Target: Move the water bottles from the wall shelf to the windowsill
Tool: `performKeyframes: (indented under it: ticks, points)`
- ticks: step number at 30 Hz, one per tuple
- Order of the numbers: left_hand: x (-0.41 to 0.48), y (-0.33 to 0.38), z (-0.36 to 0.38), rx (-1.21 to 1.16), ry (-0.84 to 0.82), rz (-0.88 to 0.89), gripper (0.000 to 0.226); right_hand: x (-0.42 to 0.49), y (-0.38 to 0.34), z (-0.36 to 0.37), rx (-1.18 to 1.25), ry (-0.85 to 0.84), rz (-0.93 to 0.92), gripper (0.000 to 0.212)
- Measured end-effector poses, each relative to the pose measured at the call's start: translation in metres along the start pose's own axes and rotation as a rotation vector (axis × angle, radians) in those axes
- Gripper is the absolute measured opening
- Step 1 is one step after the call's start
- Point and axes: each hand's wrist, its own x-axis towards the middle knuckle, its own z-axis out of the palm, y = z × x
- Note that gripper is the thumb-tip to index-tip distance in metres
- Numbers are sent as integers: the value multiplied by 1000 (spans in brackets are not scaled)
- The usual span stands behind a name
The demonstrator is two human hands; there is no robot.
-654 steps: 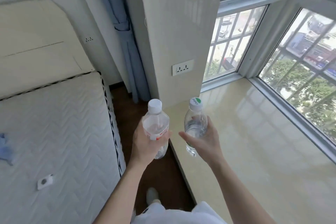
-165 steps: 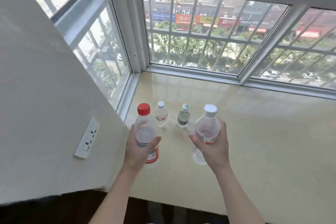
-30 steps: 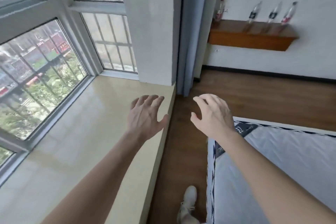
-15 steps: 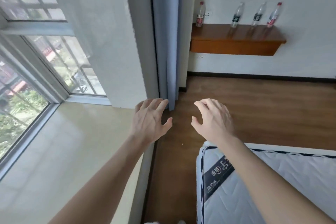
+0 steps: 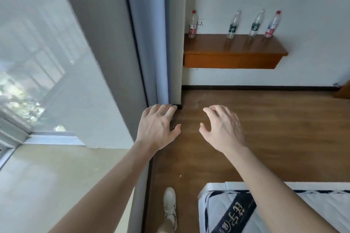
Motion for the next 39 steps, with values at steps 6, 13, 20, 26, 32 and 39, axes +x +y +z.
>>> performKeyframes:
  ticks: [6, 13, 20, 26, 32, 39]
  points:
    - [124, -30, 26, -42, -25, 29, 60, 117, 21, 23, -48, 11, 47, 42]
    - [231, -43, 52, -39, -66, 95, 59, 205, 49, 47, -76, -20, 108, 46]
    - [318, -35, 91, -62, -98, 136, 59, 273, 91, 66, -84, -35, 175, 47]
    - [419, -11, 127, -69, -115, 141, 60, 353, 153, 87, -112, -44, 208, 51]
    - [549, 37, 167, -96, -124, 126, 61, 452, 249, 100, -92, -27, 203, 47]
    - [677, 90, 207, -123, -130, 84, 61, 555, 353, 109, -78, -38, 191, 45]
